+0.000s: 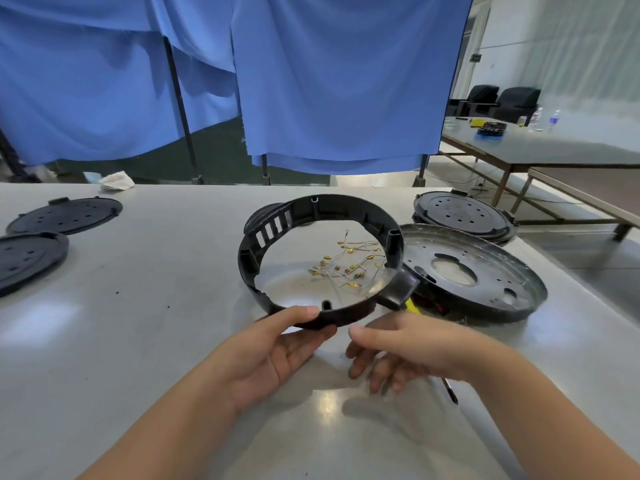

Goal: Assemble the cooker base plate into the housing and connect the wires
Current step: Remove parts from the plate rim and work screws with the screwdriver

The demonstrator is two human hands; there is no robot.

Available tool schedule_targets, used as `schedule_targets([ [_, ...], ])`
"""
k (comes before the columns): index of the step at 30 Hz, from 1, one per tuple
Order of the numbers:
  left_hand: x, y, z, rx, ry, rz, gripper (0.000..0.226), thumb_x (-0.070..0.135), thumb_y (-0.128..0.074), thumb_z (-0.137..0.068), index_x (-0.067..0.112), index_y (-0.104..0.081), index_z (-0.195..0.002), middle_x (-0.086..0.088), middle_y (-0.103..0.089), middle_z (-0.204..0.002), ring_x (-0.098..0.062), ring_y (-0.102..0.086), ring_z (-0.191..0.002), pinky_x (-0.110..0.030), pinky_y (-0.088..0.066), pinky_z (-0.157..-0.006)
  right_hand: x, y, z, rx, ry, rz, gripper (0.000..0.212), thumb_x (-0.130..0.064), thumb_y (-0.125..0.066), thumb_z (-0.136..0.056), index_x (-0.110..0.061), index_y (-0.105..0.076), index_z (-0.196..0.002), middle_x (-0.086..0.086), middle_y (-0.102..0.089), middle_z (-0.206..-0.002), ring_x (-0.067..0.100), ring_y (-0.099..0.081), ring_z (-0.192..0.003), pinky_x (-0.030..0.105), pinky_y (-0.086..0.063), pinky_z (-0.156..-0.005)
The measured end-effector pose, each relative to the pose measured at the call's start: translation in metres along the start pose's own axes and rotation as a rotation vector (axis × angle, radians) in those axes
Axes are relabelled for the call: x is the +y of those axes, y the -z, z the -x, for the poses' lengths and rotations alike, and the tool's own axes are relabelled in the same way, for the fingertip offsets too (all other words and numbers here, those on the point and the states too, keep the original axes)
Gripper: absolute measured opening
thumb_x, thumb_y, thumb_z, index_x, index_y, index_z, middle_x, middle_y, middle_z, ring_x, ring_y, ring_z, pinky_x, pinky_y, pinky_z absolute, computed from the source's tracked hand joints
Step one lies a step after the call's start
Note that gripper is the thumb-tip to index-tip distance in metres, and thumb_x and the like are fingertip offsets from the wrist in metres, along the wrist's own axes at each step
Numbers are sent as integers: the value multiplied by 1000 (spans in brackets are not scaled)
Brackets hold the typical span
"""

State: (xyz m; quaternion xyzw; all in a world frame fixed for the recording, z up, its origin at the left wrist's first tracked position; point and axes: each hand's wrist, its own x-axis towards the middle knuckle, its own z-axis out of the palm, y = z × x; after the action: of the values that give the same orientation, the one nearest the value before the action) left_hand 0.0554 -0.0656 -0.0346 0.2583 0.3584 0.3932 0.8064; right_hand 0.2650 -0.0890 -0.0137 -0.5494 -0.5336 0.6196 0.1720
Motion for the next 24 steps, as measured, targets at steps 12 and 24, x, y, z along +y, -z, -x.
schedule_targets([
  [12,11,9,0,90,-71,-5,28,1,-75,-58,-8,-70,-84,-28,-70,-104,-31,-73,-89,-33,-60,-74,-6,48,-7,1098,110,897,36,-47,-63,-85,-23,-60,-112,-2,-59,-110,21,-53,-105,37,-47,-87],
  [24,8,10,8,13,140,-137,22,0,-79,-50,-5,-75,-71,-29,-70,-102,-35,-73,-82,-31,-61,-59,2,45,1,1258,186,893,11,-24,-57,-91,-14,-58,-87,2,-53,-84,22,-44,-75,32,-31,-60],
])
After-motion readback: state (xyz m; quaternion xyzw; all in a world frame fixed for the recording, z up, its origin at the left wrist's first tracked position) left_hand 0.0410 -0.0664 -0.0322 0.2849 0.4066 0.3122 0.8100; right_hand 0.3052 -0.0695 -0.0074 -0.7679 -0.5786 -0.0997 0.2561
